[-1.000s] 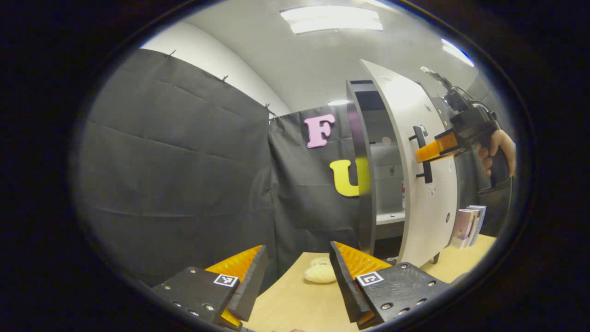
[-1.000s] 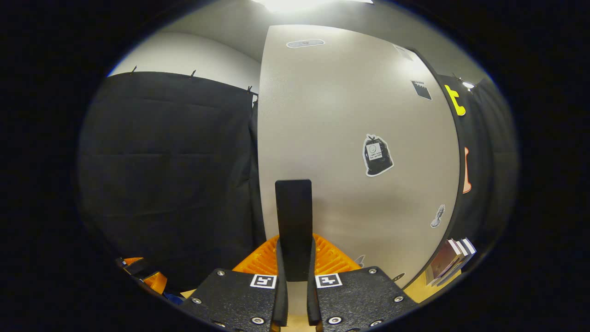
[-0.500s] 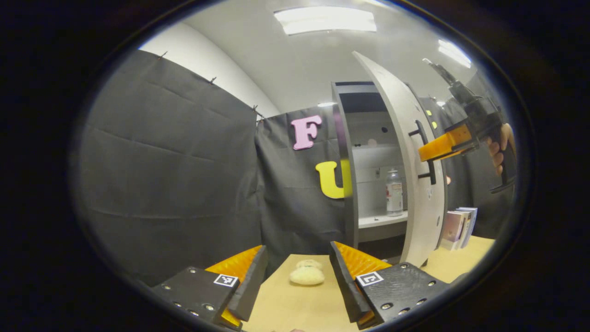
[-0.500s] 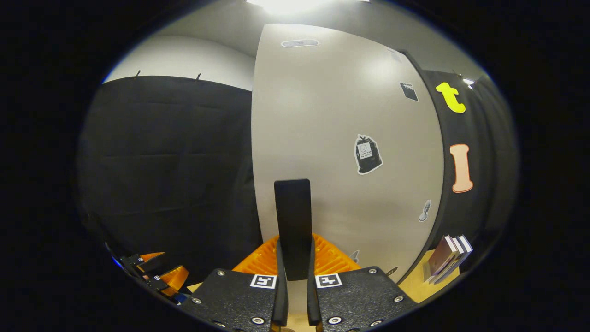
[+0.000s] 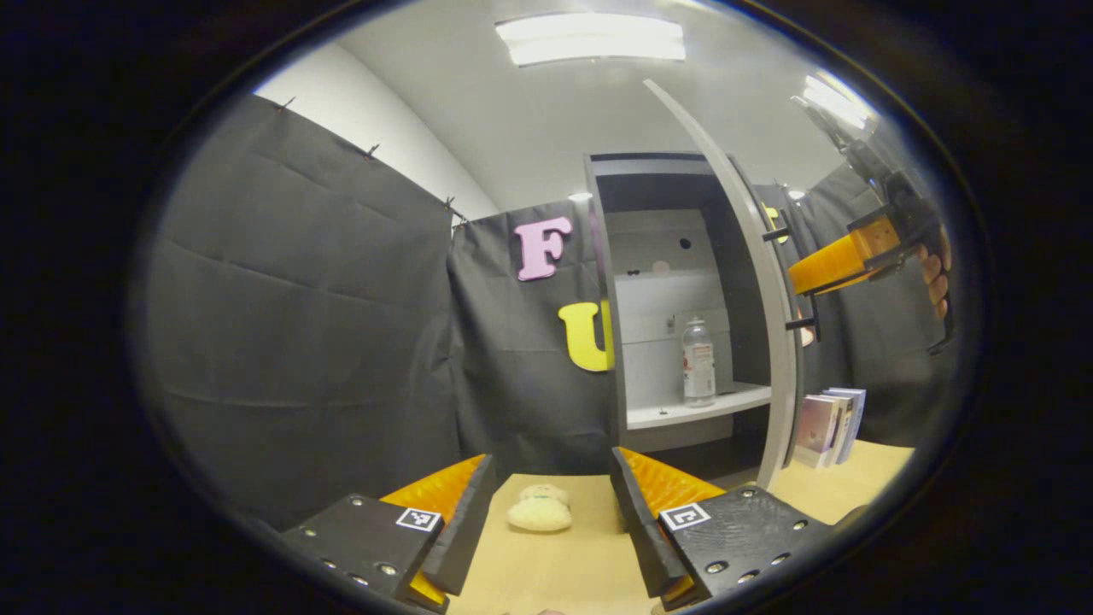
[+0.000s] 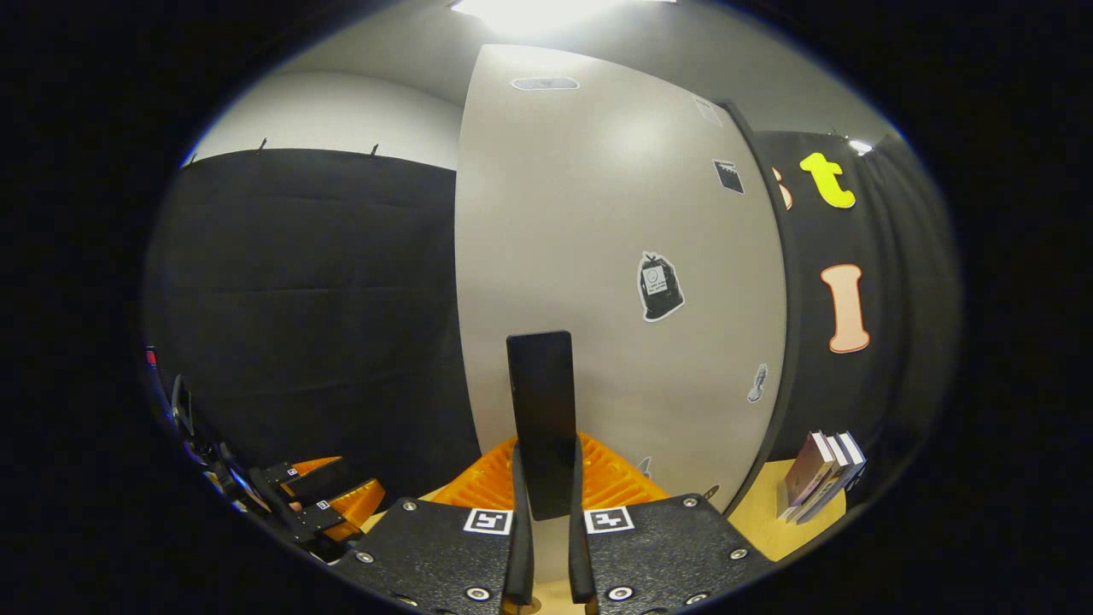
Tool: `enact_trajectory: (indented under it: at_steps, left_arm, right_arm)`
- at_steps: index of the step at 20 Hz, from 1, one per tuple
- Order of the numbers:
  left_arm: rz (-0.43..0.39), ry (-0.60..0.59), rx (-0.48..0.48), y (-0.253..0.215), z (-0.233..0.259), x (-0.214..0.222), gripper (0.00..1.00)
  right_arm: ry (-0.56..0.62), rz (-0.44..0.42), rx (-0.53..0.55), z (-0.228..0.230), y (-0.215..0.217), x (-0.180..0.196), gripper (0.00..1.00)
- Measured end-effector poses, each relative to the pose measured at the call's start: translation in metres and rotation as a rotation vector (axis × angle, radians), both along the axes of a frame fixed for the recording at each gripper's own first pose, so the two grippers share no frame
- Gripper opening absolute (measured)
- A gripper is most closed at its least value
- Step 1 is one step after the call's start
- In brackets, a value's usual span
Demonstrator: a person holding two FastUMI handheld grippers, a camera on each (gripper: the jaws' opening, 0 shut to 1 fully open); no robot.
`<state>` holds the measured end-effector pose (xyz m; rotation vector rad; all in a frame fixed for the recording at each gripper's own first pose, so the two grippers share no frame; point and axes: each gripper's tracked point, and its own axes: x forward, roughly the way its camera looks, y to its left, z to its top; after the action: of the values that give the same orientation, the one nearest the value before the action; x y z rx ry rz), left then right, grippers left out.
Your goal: Open the cabinet door with the right hand, grasp the bottle in the cabinet with the left hand and place it on the coaster, then close the cabinet door with the right hand.
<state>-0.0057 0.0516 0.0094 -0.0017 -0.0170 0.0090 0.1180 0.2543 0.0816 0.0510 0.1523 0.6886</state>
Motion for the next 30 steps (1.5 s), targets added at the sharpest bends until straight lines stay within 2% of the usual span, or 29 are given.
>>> enact_trajectory:
  at_steps: [2, 3, 4, 5, 7, 8, 13, 15, 16, 25, 26, 27, 30]
  left_arm:
    - [-0.017, -0.004, 0.001, -0.011, 0.002, 0.002, 0.81]
    - [-0.025, -0.009, 0.0, -0.016, 0.004, 0.003, 0.77]
    - [-0.034, -0.014, -0.001, -0.022, 0.007, 0.004, 0.81]
    - [-0.043, -0.017, -0.003, -0.027, 0.008, 0.006, 0.77]
    - [-0.06, -0.017, -0.004, -0.038, 0.01, 0.006, 0.81]
    - [-0.069, -0.016, -0.006, -0.044, 0.01, 0.007, 0.77]
    - [-0.103, -0.018, -0.003, -0.067, 0.011, 0.01, 0.77]
    - [-0.116, -0.019, -0.001, -0.077, 0.013, 0.01, 0.77]
    - [-0.121, -0.019, 0.0, -0.081, 0.013, 0.011, 0.81]
    - [-0.178, -0.01, -0.009, -0.133, 0.015, 0.008, 0.81]
    - [-0.184, -0.007, -0.009, -0.14, 0.015, 0.008, 0.77]
    - [-0.188, -0.006, -0.009, -0.145, 0.014, 0.01, 0.81]
    - [-0.194, -0.006, -0.015, -0.16, 0.016, 0.015, 0.81]
  right_arm:
    - [-0.001, 0.002, 0.003, 0.0, -0.009, -0.004, 0.16]
    - [-0.004, 0.003, 0.003, 0.0, -0.013, -0.005, 0.16]
    - [-0.004, 0.005, 0.003, 0.001, -0.018, -0.007, 0.16]
    - [-0.002, 0.006, 0.006, 0.0, -0.022, -0.008, 0.16]
    - [0.001, 0.007, 0.011, 0.001, -0.031, -0.012, 0.16]
    - [0.002, 0.006, 0.013, 0.001, -0.035, -0.012, 0.16]
    - [-0.005, 0.0, 0.022, 0.001, -0.057, -0.018, 0.16]
    - [-0.011, -0.009, 0.025, 0.001, -0.067, -0.02, 0.17]
    - [-0.016, -0.016, 0.026, 0.002, -0.073, -0.021, 0.17]
    - [-0.024, -0.083, 0.042, 0.0, -0.126, -0.025, 0.17]
    - [-0.019, -0.088, 0.051, 0.0, -0.13, -0.025, 0.17]
    - [-0.021, -0.094, 0.056, 0.0, -0.135, -0.025, 0.17]
    - [-0.025, -0.104, 0.057, 0.0, -0.147, -0.023, 0.13]
